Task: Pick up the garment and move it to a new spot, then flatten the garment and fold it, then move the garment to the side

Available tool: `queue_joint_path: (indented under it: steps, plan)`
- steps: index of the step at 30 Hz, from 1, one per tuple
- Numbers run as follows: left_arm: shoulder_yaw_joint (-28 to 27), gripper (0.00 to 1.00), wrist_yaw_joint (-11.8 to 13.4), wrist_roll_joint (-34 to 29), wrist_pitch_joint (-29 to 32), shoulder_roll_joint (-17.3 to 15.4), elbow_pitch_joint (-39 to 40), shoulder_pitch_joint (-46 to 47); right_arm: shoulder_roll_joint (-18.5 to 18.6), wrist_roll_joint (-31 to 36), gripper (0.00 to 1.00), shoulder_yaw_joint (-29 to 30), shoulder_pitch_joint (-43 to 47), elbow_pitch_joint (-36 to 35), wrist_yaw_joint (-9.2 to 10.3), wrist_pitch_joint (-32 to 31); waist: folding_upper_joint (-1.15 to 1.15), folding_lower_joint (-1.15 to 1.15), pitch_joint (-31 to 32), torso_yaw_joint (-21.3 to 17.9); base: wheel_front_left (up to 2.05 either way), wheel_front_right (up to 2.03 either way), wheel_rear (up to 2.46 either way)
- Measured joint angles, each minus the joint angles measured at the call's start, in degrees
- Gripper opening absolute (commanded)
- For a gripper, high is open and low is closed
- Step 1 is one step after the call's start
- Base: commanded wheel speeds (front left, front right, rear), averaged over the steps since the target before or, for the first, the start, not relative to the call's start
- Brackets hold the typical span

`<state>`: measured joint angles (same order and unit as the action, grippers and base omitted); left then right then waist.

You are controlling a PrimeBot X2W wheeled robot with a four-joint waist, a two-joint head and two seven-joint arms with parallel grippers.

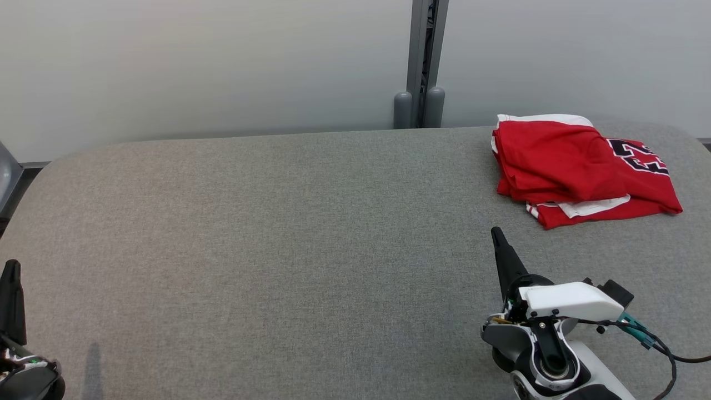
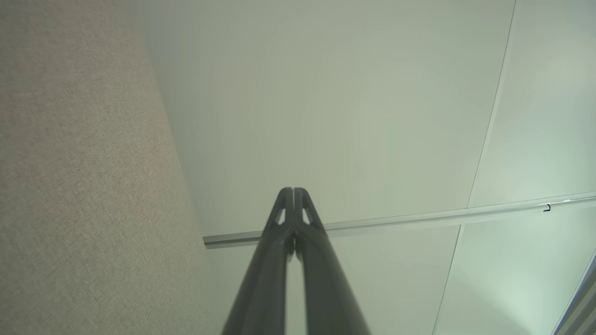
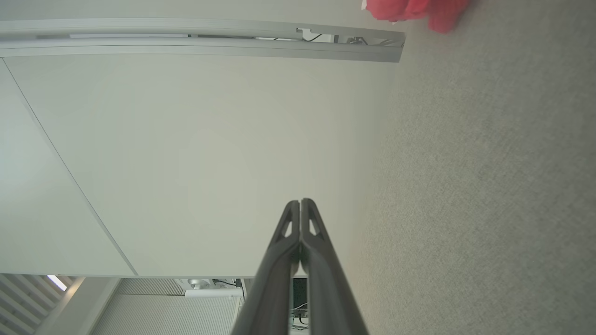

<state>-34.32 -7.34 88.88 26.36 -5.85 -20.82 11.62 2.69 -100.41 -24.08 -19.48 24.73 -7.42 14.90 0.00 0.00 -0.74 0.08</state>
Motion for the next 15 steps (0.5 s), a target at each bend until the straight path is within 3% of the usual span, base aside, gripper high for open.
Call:
queue_joint_path:
  steps: [15]
  plan:
    - [0.18, 0.0, 0.0, 0.09, -0.18, -0.13, 0.0, 0.0, 0.0, -0.03, 0.0, -0.02, 0.0, 0.0, 0.0, 0.0, 0.0, 0.0, 0.0, 0.0, 0.0, 0.0, 0.0]
